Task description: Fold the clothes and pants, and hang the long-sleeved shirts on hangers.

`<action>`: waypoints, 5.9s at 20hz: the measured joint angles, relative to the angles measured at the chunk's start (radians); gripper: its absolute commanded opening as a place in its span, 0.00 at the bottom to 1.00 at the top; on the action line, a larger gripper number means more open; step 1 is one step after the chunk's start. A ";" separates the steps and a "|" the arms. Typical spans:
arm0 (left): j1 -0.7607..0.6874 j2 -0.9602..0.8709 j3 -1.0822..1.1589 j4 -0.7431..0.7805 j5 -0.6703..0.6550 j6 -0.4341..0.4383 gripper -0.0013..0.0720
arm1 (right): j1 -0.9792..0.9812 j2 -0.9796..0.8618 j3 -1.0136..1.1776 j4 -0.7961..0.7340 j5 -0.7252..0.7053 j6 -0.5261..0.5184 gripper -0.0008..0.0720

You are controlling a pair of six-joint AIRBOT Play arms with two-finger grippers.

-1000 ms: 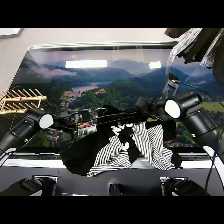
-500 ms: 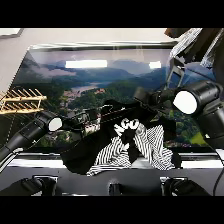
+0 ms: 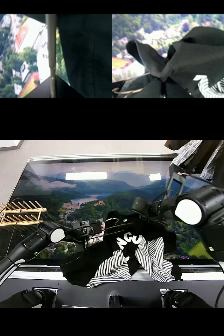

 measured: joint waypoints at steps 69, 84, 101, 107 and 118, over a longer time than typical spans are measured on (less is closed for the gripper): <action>-0.071 -0.135 0.058 -0.341 0.239 0.138 0.05 | 0.027 0.011 0.272 -0.158 0.381 -0.742 0.94; -0.071 -0.135 0.058 -0.340 0.237 0.140 0.05 | 0.027 -0.183 0.274 0.064 0.371 -1.444 0.62; -0.042 -0.133 0.058 -0.351 0.251 0.094 0.60 | 0.027 -0.156 0.272 0.056 0.392 -1.344 0.05; 0.021 -0.109 0.057 -0.336 0.273 -0.139 0.94 | 0.026 -0.134 0.268 0.041 0.400 -1.300 0.05; 0.318 -0.134 0.017 -0.577 0.386 -0.636 0.94 | 0.026 -0.063 0.263 -0.024 0.437 -1.221 0.05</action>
